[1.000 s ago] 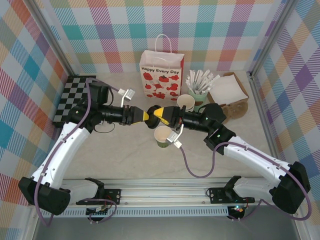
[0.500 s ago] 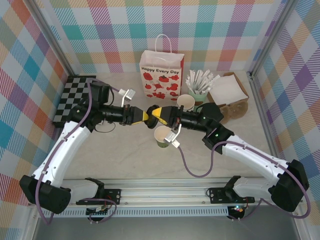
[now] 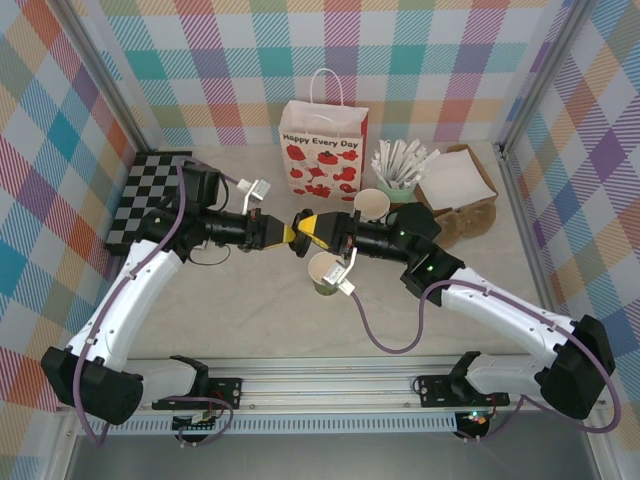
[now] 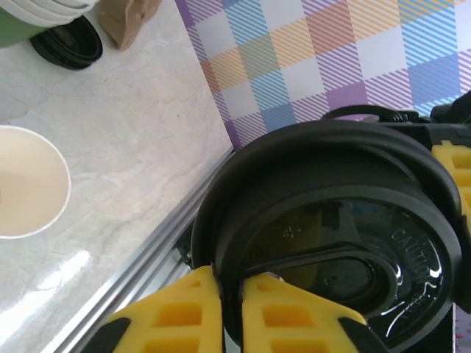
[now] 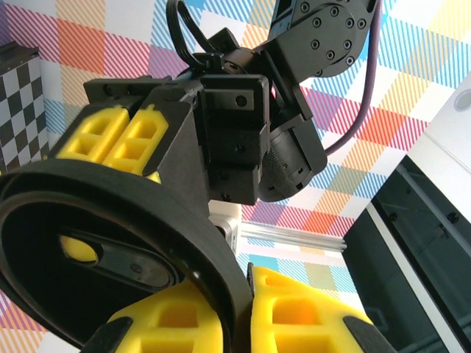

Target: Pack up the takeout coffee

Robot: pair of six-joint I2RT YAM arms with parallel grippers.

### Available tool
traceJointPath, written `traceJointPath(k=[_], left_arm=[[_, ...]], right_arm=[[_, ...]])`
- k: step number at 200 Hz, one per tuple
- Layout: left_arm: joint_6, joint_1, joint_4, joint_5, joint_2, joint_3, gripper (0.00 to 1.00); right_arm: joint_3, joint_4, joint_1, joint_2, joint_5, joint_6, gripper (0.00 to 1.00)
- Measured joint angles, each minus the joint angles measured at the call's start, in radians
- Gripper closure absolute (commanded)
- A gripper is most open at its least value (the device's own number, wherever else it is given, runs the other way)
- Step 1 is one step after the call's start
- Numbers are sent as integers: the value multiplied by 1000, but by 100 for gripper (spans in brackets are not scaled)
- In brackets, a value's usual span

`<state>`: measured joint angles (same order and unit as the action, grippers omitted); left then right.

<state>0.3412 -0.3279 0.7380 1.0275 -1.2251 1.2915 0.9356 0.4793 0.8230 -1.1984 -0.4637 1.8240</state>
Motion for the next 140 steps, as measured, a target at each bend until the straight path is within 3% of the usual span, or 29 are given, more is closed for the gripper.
traceJointPath(k=[51,81,101,123,140], left_arm=[[2,8,15,-23,-3,0,100],[1,8,16,-54,-5,0,100],[1,8,16,-106,-8,0,100],[3,7,16,-193,-16,0,100],[10,5,18,-276,-30,0,100]], right_arm=[[1,-23,2,-5,15,18,100],[4,-56,4,-5,33,11,61],[16,-101,10,-6,60,-41,43],[30,-183,10,-11,115,-164,30],[38,-270,7,-13,161,-263,1]])
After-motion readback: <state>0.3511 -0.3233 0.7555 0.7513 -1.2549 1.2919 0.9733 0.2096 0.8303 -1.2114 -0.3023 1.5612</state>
